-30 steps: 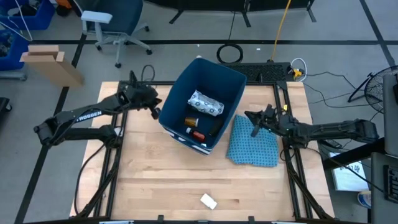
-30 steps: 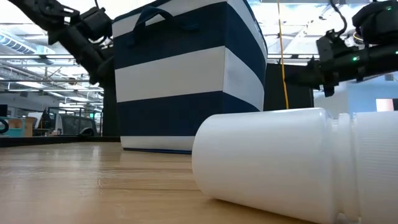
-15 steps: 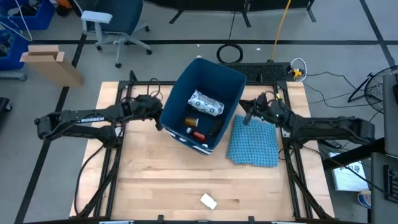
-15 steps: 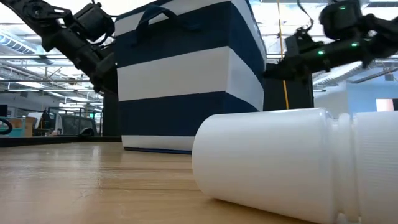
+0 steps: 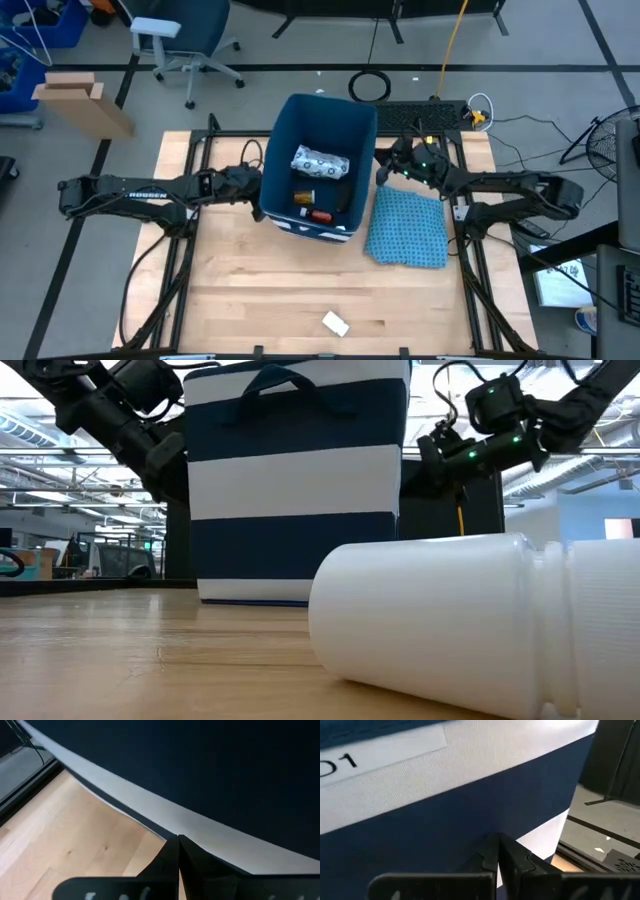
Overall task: Pick & place medical supplies in basket/bin
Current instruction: Adjust the blue bin
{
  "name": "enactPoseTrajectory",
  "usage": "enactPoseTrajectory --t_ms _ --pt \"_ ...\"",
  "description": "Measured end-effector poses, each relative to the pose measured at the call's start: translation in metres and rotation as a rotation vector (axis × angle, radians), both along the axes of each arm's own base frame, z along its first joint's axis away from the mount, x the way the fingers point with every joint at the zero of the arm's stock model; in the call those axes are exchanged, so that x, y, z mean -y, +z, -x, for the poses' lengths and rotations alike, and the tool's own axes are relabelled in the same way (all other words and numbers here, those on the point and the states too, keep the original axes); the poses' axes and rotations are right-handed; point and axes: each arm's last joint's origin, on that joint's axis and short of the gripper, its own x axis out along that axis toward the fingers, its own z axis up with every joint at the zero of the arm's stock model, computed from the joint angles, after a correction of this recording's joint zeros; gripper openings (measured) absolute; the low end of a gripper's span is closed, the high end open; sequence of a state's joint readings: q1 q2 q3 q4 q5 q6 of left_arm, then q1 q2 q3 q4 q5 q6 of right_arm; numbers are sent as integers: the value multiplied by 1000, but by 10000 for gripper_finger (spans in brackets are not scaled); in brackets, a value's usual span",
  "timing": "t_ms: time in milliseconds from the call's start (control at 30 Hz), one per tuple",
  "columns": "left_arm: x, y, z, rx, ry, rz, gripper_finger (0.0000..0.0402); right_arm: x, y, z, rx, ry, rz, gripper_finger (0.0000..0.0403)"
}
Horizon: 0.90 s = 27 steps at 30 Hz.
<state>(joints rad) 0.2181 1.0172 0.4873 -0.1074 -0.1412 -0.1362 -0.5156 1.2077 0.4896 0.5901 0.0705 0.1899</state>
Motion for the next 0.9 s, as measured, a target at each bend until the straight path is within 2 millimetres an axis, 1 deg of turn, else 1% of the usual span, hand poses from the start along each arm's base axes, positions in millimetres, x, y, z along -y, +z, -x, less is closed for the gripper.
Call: enactPoseTrajectory --t_ms 200,367,567,700,800,900 --pt "10 0 -2 5 -18 9 1 13 1 -8 12 39 -11 0" --pt "17 -6 -7 -15 -13 10 0 23 6 -14 22 80 -21 0" --pt "22 -21 -16 -81 -11 9 0 27 11 -15 40 94 -20 0" --pt "22 -27 -20 -101 -14 8 0 28 10 -15 34 89 -25 0" --pt "22 -26 -18 -113 -2 -25 0 28 8 -13 3 82 -48 0" --pt "21 -18 -9 -121 26 -61 1 27 7 -9 -45 86 -63 0"
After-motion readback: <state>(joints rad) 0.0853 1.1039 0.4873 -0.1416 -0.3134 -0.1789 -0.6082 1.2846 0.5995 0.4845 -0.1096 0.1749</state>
